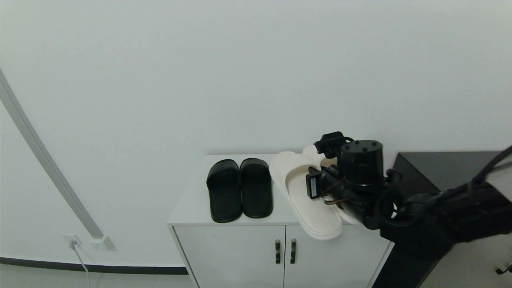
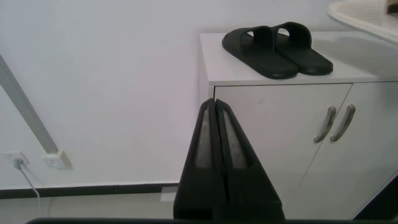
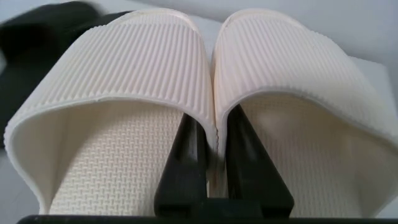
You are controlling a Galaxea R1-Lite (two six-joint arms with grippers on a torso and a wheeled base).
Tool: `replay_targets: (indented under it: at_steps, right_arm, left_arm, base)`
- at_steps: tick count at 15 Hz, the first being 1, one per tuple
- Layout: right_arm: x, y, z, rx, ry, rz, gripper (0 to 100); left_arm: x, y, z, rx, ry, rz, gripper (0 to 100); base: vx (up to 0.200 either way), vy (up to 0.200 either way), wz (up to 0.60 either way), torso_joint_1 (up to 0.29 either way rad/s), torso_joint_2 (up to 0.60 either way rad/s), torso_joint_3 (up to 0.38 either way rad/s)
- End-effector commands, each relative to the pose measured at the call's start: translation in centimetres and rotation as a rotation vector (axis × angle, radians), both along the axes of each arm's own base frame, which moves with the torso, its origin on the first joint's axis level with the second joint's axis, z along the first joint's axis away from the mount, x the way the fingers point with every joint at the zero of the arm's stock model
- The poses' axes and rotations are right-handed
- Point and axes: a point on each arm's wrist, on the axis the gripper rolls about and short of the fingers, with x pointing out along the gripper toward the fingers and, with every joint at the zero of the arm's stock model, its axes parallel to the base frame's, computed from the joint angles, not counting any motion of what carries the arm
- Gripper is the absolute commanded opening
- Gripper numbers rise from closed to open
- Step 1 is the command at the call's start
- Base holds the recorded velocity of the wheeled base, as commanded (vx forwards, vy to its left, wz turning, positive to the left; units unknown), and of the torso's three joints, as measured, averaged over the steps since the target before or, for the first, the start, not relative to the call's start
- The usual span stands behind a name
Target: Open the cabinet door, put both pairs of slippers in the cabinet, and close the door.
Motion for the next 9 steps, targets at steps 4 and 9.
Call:
replay_targets:
  at_steps: [4, 9]
  right_arm:
    - [-10.4, -6.4, 4.4, 0.029, 0.114, 0.506, 0]
    - [-12.2, -7.0, 4.2, -0.018, 0.153, 0.592, 0]
  left_arm:
    - [0.0, 0.0, 0.0, 0.0, 0.002, -0.001, 0]
    - [0.0, 0.0, 0.0, 0.002, 0.002, -0.004, 0]
  base:
    - [0.0, 0.0, 0.0, 0.0, 0.0, 0.0]
    - [0.0, 0.0, 0.0, 0.0, 0.0, 0.0]
